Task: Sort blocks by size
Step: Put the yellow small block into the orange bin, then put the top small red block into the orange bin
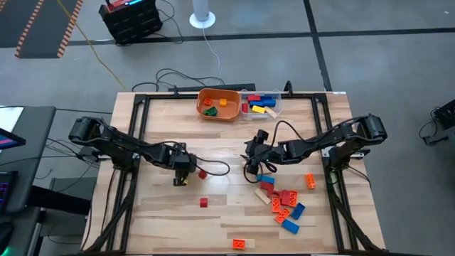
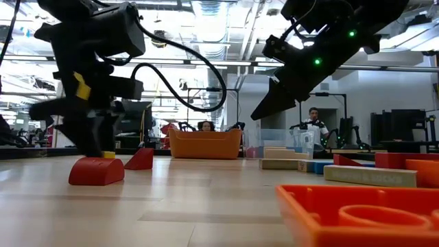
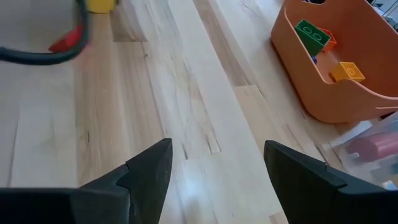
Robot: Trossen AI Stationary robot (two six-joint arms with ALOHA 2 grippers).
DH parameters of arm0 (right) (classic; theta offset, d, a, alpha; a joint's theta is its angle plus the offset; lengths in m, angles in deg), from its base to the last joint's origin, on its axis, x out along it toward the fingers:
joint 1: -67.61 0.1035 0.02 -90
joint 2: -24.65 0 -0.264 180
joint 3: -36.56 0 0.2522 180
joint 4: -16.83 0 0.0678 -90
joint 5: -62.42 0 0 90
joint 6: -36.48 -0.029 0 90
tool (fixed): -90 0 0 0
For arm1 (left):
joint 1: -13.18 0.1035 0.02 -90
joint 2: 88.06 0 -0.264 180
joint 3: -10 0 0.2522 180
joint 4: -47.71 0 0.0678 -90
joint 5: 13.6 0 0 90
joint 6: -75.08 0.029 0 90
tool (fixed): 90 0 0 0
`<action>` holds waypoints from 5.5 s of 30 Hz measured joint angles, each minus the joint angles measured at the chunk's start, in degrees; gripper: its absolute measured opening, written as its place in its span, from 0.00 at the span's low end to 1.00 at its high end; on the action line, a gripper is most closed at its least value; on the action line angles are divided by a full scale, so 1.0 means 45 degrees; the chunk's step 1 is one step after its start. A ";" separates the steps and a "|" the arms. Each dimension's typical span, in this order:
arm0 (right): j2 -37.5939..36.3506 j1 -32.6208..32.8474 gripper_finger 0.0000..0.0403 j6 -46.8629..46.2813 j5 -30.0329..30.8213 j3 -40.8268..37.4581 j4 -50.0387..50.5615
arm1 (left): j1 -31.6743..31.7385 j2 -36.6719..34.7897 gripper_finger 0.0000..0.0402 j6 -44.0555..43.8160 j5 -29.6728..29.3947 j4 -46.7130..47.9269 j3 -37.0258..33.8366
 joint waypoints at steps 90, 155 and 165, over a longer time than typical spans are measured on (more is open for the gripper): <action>0.0005 0.0200 0.71 -0.0251 -0.0002 0.0000 -0.0083 | -0.2002 0.0409 0.64 -0.3764 -0.3478 -1.3310 -0.3910; 0.0005 0.0180 0.71 -0.0320 -0.0002 0.0000 -0.0185 | 0.5456 0.0628 0.34 0.0522 0.0575 -1.4340 -0.2065; 0.0005 0.0089 0.71 -0.0030 -0.0001 0.0000 -0.0373 | 0.8378 0.1874 0.34 0.2568 0.1952 -1.0724 0.1882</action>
